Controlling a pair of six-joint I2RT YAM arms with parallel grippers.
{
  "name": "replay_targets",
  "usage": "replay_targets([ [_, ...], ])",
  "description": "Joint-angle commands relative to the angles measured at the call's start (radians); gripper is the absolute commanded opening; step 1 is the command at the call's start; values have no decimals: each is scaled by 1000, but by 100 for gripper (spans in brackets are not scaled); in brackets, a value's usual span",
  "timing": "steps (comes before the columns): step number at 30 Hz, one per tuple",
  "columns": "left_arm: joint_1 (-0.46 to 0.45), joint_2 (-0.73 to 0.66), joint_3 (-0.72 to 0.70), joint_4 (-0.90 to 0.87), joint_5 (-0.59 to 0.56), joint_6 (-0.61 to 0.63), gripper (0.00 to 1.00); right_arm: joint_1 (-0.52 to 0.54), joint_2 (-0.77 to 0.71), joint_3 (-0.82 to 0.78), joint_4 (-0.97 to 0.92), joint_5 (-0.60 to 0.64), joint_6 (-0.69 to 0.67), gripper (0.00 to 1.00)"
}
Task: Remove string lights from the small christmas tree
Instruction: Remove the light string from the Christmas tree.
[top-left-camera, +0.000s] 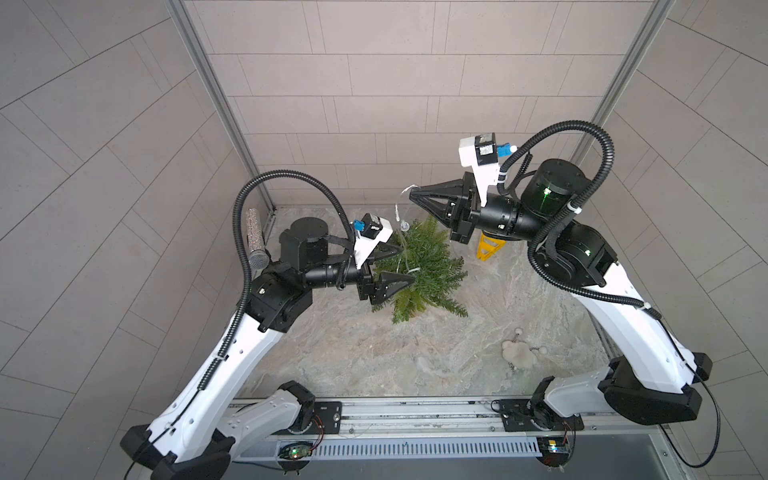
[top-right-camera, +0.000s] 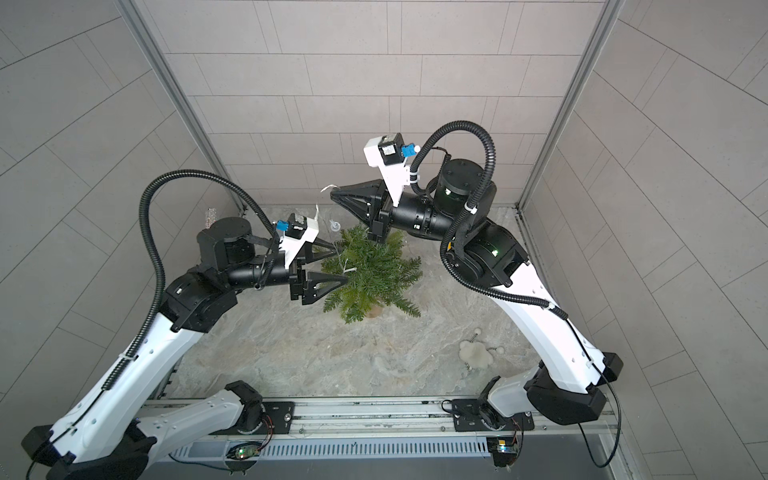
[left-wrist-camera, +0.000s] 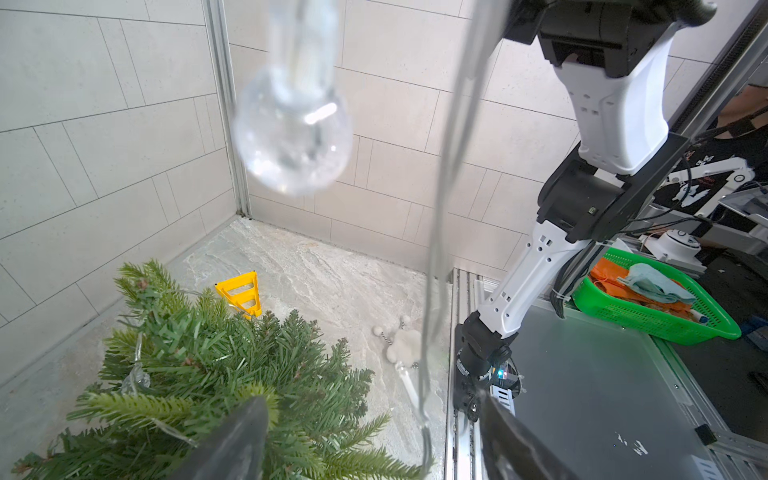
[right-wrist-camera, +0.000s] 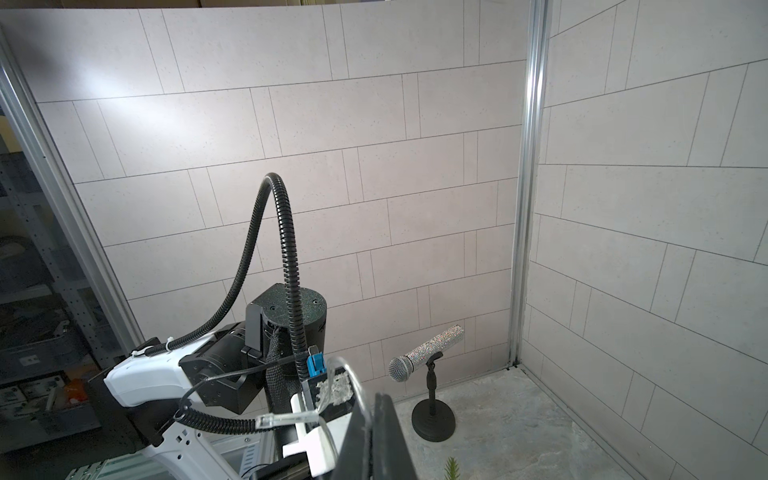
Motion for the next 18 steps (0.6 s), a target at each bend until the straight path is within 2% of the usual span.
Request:
replay_targets([
  [1,-5,-50,9,-33,-159,30,91,7,-12,19,30,-12,-8,0],
  [4,-3,-126,-24,-72,-312,38,99,7,-31,-2,18,2,-25,0],
  [6,-2,-185,-53,-87,-378,30,100,7,-41,-16,10,10,-35,0],
  [11,-2,-240,-62,-161,-406,17,100,7,-51,-35,-8,31,-57,0],
  [13,-1,-245,-57,-194,-347,40,100,7,-52,-36,-16,37,-61,0],
  [14,-2,-246,-59,-200,-282,64,100,7,-51,-39,-17,40,-60,0],
  [18,-3,-272,-99,-105,-113,86,92,7,-51,-38,-2,39,-41,0],
])
